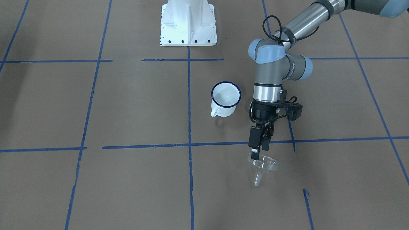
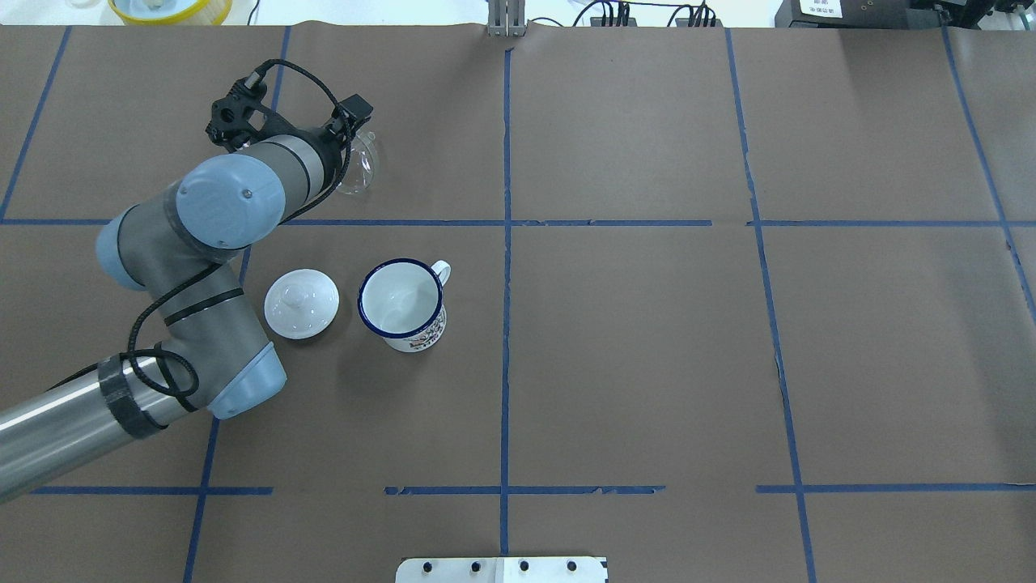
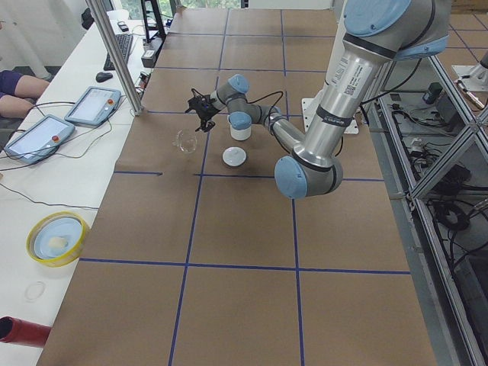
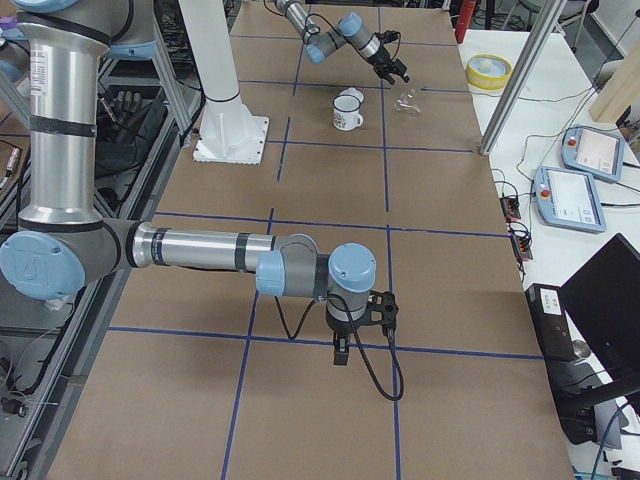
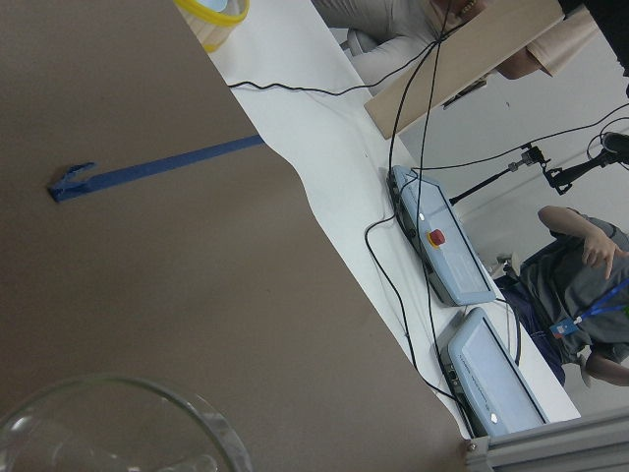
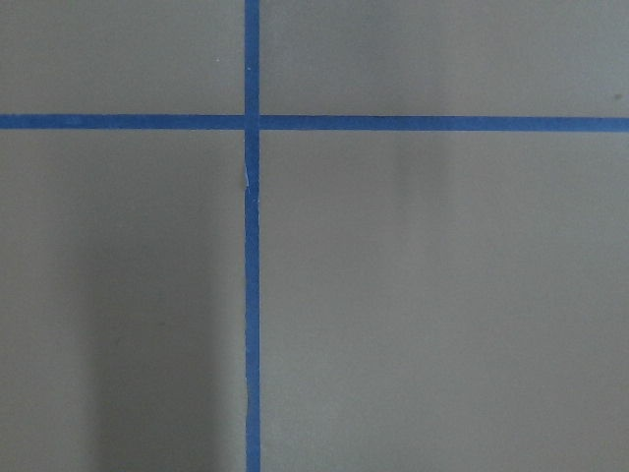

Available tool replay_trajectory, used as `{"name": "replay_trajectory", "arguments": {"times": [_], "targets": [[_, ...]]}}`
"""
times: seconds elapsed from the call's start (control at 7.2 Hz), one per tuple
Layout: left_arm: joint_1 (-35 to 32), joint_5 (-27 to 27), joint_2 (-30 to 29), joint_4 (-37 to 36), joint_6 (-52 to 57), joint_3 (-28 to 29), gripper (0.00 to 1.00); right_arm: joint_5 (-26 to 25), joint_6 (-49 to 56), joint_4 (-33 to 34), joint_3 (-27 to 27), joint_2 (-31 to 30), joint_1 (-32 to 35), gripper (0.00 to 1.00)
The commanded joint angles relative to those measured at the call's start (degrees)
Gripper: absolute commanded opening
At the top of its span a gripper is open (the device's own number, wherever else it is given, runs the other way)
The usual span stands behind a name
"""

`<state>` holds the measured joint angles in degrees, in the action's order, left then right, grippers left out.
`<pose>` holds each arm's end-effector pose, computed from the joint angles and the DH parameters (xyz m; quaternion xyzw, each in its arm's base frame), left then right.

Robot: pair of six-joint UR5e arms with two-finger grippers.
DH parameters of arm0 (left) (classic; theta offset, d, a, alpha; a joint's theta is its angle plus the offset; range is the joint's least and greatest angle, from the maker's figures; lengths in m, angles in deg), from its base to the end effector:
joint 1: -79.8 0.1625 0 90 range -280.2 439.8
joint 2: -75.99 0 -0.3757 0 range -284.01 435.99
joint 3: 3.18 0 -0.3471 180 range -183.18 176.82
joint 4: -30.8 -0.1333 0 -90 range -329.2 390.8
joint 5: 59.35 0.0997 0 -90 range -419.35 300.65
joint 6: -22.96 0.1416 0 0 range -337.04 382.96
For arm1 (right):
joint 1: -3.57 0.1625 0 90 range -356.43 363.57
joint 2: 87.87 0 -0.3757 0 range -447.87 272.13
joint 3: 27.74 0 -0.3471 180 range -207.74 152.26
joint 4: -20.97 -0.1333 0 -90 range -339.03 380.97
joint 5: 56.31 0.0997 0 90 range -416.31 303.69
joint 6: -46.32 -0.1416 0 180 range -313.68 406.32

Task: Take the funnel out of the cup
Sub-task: 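Carry the funnel with the left gripper away from the mug, then set the funnel down on the table and open the left gripper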

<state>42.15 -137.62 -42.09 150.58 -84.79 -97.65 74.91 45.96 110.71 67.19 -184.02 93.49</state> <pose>0.4065 -0.5184 0.2833 0.1751 0.4919 -0.4425 0.7291 0.0394 -0.4047 0.6516 -0.0092 -0.3520 0.0052 0.9360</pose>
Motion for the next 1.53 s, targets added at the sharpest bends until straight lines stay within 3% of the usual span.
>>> {"name": "replay_trajectory", "arguments": {"times": [0.0,0.28,0.56,0.97,1.39], "targets": [[-0.05,-11.14,5.12,-8.57,12.33,-9.82,1.00,0.00,0.00,0.00,0.00,0.00,0.00,1.00],[-0.05,-22.23,5.76,-14.10,21.76,-11.34,1.00,0.00,0.00,0.00,0.00,0.00,0.00,1.00],[-0.14,-27.88,6.02,-14.66,25.72,-10.83,1.00,0.00,0.00,0.00,0.00,0.00,0.00,1.00],[-0.23,-29.49,9.52,-16.60,34.43,-9.94,1.00,0.00,0.00,0.00,0.00,0.00,0.00,1.00],[0.39,-29.40,10.69,-15.98,35.07,-9.07,1.00,0.00,0.00,0.00,0.00,0.00,0.00,1.00]]}}
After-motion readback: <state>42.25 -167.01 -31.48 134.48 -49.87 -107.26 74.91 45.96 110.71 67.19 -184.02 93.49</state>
